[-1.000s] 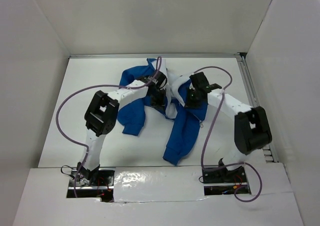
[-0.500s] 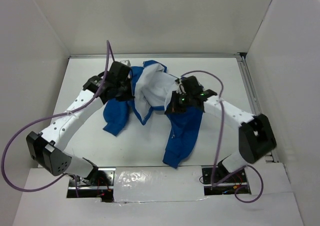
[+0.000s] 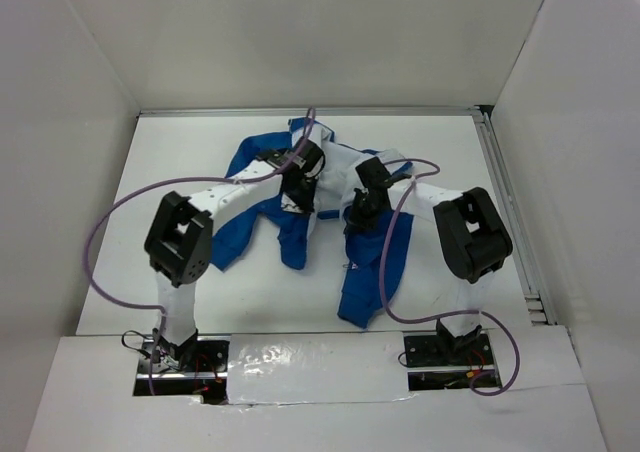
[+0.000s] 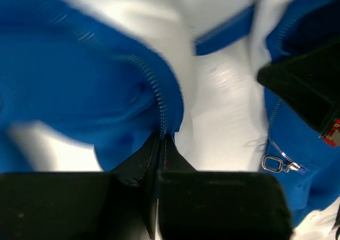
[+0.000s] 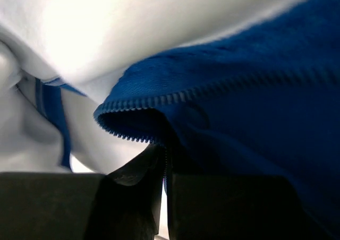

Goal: Zip up the jacket

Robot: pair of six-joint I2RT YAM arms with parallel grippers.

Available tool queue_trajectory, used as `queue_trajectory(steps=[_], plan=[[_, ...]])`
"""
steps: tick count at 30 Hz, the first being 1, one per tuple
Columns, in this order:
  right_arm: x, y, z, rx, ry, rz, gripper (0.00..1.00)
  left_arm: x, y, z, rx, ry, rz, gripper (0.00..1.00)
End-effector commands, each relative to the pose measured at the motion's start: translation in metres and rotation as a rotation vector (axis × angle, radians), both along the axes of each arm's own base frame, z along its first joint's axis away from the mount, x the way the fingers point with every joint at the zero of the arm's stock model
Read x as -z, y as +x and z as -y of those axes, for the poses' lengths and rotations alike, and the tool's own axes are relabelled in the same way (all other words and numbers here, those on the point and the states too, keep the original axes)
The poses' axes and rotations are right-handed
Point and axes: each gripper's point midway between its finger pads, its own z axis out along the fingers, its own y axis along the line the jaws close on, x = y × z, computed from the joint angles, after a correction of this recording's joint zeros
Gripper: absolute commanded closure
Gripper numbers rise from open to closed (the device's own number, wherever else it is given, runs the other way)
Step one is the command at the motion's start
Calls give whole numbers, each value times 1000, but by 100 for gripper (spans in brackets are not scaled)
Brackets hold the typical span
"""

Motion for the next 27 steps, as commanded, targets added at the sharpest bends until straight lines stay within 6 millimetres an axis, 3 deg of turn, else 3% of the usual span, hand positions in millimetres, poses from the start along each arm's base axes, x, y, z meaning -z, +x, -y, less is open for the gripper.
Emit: queue_trajectory(steps=[1,3,4,5,6,7,9,10,11,12,13,14,15,16,17,18,20,21,24,27], plan=[[-3,23,28,126,-33,7,89,-17,28,60,159,-161,81,86],[-8,26,29,116,-2,30,79,-5,25,73,201,-184,41,62],[-14,33,31,111,10,65,70,-5,27,78,207,-192,42,55],[-19,36,31,100,20,86,64,-3,26,79,215,-198,37,39],[-25,38,27,77,40,103,58,-6,25,82,225,-218,39,28],[-32,41,25,41,54,134,46,-7,23,82,226,-220,37,20],[-48,44,15,-24,99,172,43,-23,21,79,217,-235,66,1],[-67,42,6,-80,155,215,40,-23,16,74,211,-229,64,1],[-78,32,-3,-138,195,242,37,-49,9,67,192,-258,110,1],[-78,31,-4,-142,200,241,37,-39,5,63,188,-243,94,1],[-96,28,-7,-168,214,295,31,-45,0,59,181,-249,101,1],[-95,18,-9,-188,210,295,27,-64,-7,54,169,-278,133,1],[-100,13,-9,-196,205,314,23,-69,-12,51,166,-290,137,1],[-106,5,-4,-194,188,336,22,-61,-23,44,152,-288,113,1],[-108,-2,-4,-200,177,340,21,-73,-30,40,146,-308,129,1],[-114,-5,6,-176,136,364,21,-62,-40,31,129,-284,104,1],[-105,-18,17,-157,76,348,21,-62,-50,21,101,-281,96,1],[-107,-24,27,-133,40,348,21,-46,-61,12,83,-248,58,1],[-92,-37,56,-74,-77,330,21,-24,-77,5,81,-243,2,1],[-90,-45,61,-68,-81,331,21,-3,-87,2,93,-226,-42,1]])
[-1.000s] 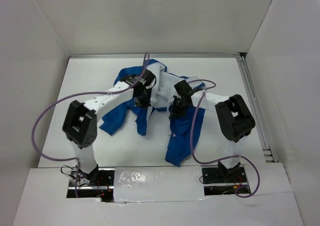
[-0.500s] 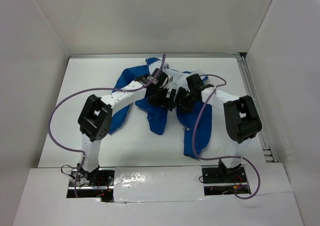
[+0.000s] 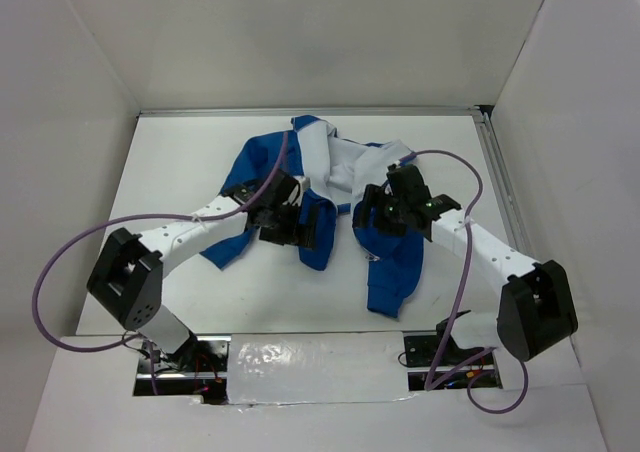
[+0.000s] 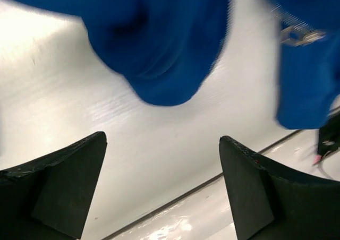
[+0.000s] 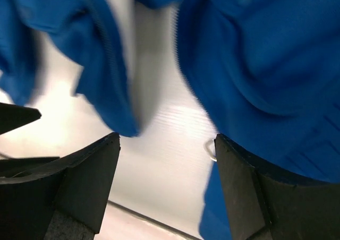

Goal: Zip up the jacket

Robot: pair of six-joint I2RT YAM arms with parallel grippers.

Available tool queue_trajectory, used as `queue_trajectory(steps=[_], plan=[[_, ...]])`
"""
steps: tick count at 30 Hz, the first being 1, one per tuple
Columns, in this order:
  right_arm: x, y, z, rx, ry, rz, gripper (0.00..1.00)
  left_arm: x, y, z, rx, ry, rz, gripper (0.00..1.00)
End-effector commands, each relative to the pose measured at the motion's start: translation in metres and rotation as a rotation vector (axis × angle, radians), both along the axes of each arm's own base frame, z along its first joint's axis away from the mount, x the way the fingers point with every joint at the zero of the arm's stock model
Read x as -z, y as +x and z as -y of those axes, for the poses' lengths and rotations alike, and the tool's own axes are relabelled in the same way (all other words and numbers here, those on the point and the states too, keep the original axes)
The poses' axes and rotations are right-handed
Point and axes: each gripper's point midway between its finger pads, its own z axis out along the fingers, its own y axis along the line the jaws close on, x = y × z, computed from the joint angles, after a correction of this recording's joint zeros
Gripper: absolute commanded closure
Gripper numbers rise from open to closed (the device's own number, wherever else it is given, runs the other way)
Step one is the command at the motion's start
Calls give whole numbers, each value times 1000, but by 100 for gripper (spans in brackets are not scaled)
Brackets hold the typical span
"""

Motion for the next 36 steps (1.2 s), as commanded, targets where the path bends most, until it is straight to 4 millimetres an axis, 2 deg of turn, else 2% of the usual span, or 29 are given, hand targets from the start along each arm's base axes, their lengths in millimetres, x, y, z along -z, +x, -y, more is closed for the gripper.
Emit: queue_trajectory(steps=[1,4,8,9,10,15,17,18,20,21,24,25,27,28,30,32,36], plan=[[18,-16,24,46,-93,-33,21,31,-11,0,14,14,-71,1],[20,-18,24,38,-91,-36,21,47,-11,6,39,25,-96,1],[25,-13,28,53,-121,-45,20,61,0,18,47,44,-102,1],[25,-12,30,57,-131,-43,19,71,0,19,50,62,-123,1],[24,-11,30,54,-141,-40,12,74,1,21,52,64,-127,1],[38,-7,50,113,-249,-73,10,91,6,33,76,60,-160,1],[47,-8,54,117,-285,-102,10,94,8,35,78,61,-163,7],[48,-5,56,120,-297,-100,10,98,8,35,78,67,-171,18],[54,-1,56,110,-322,-105,11,99,11,36,78,68,-166,28],[54,2,55,103,-323,-101,11,99,12,38,80,64,-165,37],[59,12,49,66,-322,-82,19,96,14,48,112,23,-164,58],[63,14,47,59,-329,-90,29,93,17,52,112,10,-155,69],[64,18,44,47,-337,-97,52,95,18,56,119,-2,-161,76],[63,18,45,56,-349,-106,71,94,20,57,116,-1,-157,83],[52,20,41,50,-346,-84,83,94,23,55,94,12,-156,97],[34,20,36,50,-348,-47,100,92,24,50,73,27,-147,100],[0,10,18,7,-299,-10,100,80,26,41,34,12,-126,100]])
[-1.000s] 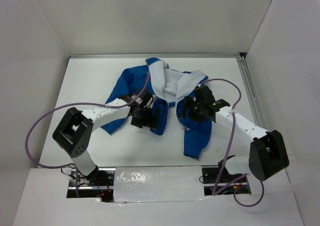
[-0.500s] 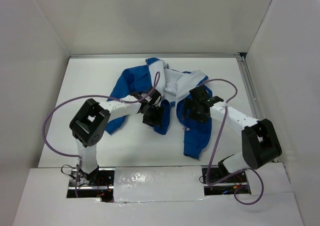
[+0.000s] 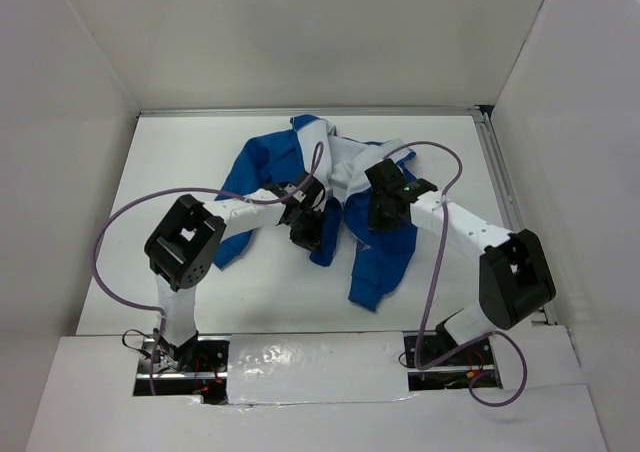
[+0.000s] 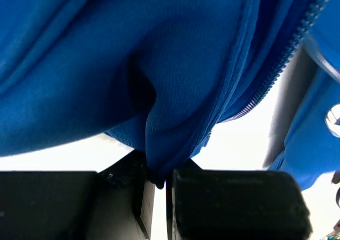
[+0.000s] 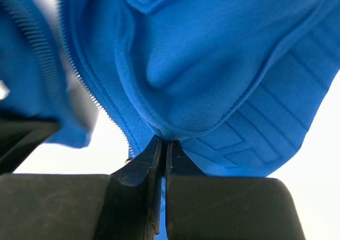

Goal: Zip up the jacket

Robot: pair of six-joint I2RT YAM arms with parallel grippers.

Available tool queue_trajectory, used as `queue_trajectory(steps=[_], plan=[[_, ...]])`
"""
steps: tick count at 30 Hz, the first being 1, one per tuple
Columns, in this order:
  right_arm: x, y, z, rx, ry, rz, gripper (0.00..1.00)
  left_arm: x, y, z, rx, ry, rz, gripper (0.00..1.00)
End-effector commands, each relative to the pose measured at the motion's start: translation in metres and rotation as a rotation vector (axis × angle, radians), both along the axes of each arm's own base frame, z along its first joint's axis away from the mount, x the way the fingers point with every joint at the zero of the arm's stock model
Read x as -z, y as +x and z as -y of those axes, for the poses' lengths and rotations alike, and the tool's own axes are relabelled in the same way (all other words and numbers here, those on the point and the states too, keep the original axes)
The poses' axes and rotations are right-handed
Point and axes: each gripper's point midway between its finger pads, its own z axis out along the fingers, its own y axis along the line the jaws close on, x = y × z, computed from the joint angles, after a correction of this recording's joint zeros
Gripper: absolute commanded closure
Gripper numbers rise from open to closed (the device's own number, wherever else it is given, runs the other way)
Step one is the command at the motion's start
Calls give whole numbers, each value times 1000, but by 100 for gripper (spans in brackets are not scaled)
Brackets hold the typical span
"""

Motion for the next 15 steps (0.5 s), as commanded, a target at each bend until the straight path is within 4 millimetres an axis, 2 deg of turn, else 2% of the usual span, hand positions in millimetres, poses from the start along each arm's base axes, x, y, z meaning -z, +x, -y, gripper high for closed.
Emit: queue_trajectory(steps=[1,2,3,5,9,12,15], plan=[[-55,3,-20,-32,64,96,100,-25,8,-4,-52,-41,49,100],[-64,-4,-30,-51,84,92,93,-27,6,-13,-81,-38,43,100],[-68,-3,-33,-56,97,97,93,-31,7,-13,-84,-41,54,100],[-73,-6,-45,-69,120,98,82,-32,3,-20,-103,-35,54,100],[-62,-8,-53,-61,112,67,83,-44,0,-31,-131,-30,91,100],[-51,-11,-51,-26,61,33,83,-46,-3,-39,-149,-18,99,100],[-43,-17,-39,11,-14,19,81,-49,-2,-49,-177,0,117,100]])
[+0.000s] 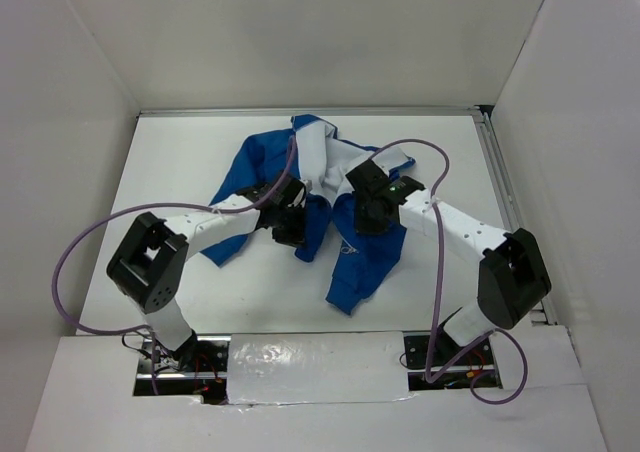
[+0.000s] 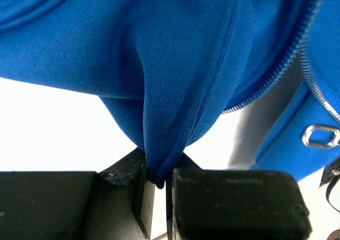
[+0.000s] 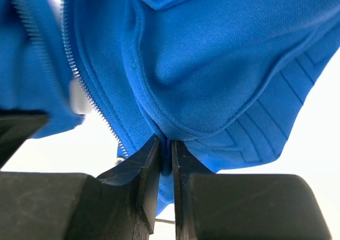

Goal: Zip up the jacket

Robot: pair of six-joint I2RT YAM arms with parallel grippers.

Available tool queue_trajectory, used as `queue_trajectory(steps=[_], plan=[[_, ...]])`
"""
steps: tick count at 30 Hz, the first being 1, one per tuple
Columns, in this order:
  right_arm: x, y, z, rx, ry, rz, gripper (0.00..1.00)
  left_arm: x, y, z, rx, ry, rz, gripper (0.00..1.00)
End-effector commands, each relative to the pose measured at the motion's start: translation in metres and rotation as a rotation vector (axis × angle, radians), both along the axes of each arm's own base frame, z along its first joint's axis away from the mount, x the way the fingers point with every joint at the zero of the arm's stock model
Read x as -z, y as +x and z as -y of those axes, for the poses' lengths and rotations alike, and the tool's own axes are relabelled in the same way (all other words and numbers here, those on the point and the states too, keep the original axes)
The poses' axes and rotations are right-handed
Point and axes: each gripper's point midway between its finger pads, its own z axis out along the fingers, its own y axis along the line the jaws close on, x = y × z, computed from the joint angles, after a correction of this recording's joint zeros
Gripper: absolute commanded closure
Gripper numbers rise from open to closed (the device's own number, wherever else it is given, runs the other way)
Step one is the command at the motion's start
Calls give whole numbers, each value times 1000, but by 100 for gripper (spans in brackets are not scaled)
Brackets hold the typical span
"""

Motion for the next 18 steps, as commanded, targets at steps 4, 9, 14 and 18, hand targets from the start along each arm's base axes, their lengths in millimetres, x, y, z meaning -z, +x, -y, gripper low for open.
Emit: queue_trajectory(steps=[4,9,14,18], plan=[[0,-11,19,88,-84,-12,76,-16,7,-20,-70,10,60,100],[3,-20,23,87,-87,-26,72,-20,8,-32,-98,23,77,100],[8,-26,12,22,-47,-42,92,-24,6,-34,-98,11,85,100],[-12,-25,-42,-127,173,-24,100,-34,6,-32,-93,-21,100,100]])
